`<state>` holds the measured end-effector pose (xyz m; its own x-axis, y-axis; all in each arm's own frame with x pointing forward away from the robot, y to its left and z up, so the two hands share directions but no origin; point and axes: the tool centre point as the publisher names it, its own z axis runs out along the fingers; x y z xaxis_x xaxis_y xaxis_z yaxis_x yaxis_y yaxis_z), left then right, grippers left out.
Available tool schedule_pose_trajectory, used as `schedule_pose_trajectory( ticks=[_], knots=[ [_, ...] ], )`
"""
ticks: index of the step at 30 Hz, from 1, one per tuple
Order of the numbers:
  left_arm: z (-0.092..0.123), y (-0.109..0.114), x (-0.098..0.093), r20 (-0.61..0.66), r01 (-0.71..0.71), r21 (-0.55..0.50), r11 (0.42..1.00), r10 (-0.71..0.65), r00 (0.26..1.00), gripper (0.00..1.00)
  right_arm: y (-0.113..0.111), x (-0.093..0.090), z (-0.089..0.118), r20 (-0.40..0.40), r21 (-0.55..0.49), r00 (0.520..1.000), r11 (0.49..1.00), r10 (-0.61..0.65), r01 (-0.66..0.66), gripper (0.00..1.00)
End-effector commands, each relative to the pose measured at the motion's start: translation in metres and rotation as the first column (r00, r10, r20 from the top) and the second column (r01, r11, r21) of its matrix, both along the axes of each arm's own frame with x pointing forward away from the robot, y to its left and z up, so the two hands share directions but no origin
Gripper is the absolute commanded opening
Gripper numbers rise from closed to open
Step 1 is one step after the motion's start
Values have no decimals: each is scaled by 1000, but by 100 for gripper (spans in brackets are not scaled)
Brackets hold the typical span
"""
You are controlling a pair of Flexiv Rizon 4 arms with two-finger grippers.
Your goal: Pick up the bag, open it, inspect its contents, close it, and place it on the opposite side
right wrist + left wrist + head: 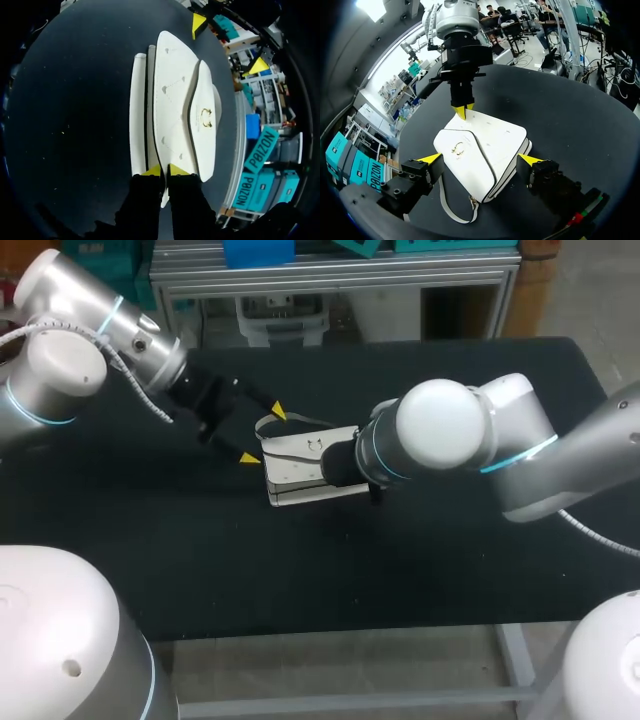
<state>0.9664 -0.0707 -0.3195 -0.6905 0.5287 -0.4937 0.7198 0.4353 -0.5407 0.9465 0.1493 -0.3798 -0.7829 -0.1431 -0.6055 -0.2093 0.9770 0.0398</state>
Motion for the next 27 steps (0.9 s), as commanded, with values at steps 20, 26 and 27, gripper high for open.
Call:
schedule_pose_trajectory(
  ticks=[20,26,27],
  knots=[
    [-3,-3,-4,78,71,-79,994,-65,995,100,11,-17,-4,-10,28,998,997,-69,69,0],
    [-3,-10,-9,150,78,-78,994,-65,987,100,11,-17,-4,-10,28,998,997,-69,69,0],
    [-3,-10,-10,157,87,-78,993,-74,985,92,11,-17,-4,-10,28,998,997,-69,69,0]
  ],
)
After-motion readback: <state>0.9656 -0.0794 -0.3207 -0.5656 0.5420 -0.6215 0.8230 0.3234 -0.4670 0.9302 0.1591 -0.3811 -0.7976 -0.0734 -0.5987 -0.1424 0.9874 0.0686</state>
